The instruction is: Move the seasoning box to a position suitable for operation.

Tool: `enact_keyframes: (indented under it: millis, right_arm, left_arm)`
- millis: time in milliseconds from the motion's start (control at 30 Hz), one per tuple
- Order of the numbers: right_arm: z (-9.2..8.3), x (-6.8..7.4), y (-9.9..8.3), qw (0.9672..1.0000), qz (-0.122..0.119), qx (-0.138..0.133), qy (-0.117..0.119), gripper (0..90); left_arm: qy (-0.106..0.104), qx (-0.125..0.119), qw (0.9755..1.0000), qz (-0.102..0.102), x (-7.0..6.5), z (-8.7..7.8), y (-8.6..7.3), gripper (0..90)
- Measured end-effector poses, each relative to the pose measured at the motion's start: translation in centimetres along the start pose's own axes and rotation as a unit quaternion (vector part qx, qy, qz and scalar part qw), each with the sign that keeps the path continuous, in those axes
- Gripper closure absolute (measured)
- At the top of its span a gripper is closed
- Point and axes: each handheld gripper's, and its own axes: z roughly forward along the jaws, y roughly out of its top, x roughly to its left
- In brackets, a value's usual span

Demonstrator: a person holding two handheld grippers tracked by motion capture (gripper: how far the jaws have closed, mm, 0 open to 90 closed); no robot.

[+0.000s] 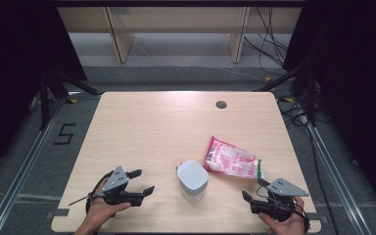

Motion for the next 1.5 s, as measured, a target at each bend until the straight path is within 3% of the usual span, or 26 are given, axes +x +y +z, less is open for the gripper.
enact_keyframes:
  millis: [33, 67, 100, 133, 167, 200, 333, 633, 733, 833, 900, 933, 967, 1100, 1233, 1300, 1500]
  right_arm:
    - [0.0, 0.0, 0.0, 1.0, -0.001, -0.001, 0.0, 27.9]
    - [-0.1, 0.3, 0.0, 0.9999, 0.017, -0.003, 0.0, 27.9]
    - [-0.1, 0.1, 0.0, 0.9999, 0.01, -0.003, 0.0, 27.9]
    - [-0.1, 0.2, 0.0, 0.9998, 0.017, -0.002, -0.001, 27.9]
    - [0.0, 0.0, 0.0, 1.0, 0.004, -0.004, 0.001, 27.9]
    - [-0.1, 0.3, 0.0, 0.9999, 0.016, 0.001, -0.002, 27.9]
    - [-0.1, 0.0, 0.1, 1.0, -0.004, -0.003, -0.005, 28.0]
    - [-0.1, 0.0, 0.1, 1.0, -0.005, -0.004, -0.004, 27.9]
    - [-0.1, 0.0, 0.1, 0.9999, -0.009, -0.006, -0.002, 28.0]
    - [0.0, 0.3, 0.0, 0.9999, 0.009, -0.002, -0.007, 27.9]
    - [-0.1, 0.3, 0.1, 1.0, 0.009, -0.002, -0.001, 28.0]
    - [0.1, 0.0, 0.1, 0.9999, -0.005, -0.008, -0.004, 27.9]
    - [0.1, 0.0, 0.1, 0.9999, -0.004, -0.007, -0.009, 28.0]
    - [0.0, 0.0, 0.1, 0.9999, -0.008, -0.009, -0.008, 27.9]
    - [0.0, 0.1, 0.1, 1.0, 0.0, -0.007, 0.003, 28.0]
    - [0.0, 0.1, 0.1, 0.9999, -0.005, -0.006, -0.006, 28.0]
    - [-0.1, 0.2, 0.0, 1.0, 0.003, -0.001, -0.004, 28.0]
  left_arm:
    - [0.0, 0.0, 1.0, 0.001, 0.0, 0.1, 0.0, 22.6]
    - [0.001, 0.002, 1.0, 0.001, 0.0, 0.1, 0.0, 22.9]
    - [-0.001, 0.0, 1.0, -0.001, 0.0, 0.2, 0.0, 23.2]
    - [0.0, 0.003, 1.0, 0.002, 0.1, 0.2, 0.1, 23.3]
    - [-0.001, 0.002, 1.0, 0.002, 0.1, 0.2, 0.1, 23.5]
    - [-0.001, 0.002, 1.0, 0.002, 0.1, 0.3, 0.1, 23.6]
    - [-0.002, 0.004, 1.0, 0.007, 0.1, 0.3, 0.3, 23.8]
    - [-0.004, 0.001, 0.9999, 0.013, -0.1, 0.9, 0.8, 26.0]
    - [-0.013, -0.006, 0.9996, 0.023, -0.1, 1.6, 1.2, 31.0]
    - [-0.026, -0.007, 0.9992, 0.029, -0.1, 2.4, 1.6, 34.4]
    - [-0.029, -0.01, 0.9989, 0.035, -0.1, 3.1, 1.9, 37.1]
    - [-0.033, -0.011, 0.9987, 0.038, -0.2, 3.4, 1.9, 38.5]
    - [-0.037, -0.012, 0.9986, 0.035, -0.2, 3.7, 2.0, 40.3]
    - [-0.049, -0.011, 0.9971, 0.056, -0.4, 4.5, 2.2, 47.8]
    - [-0.058, -0.007, 0.996, 0.068, -0.6, 5.2, 2.5, 54.3]
    - [-0.061, -0.006, 0.9952, 0.076, -0.7, 5.6, 2.8, 57.4]
    - [-0.073, -0.007, 0.9935, 0.087, -1.2, 6.7, 3.6, 64.2]
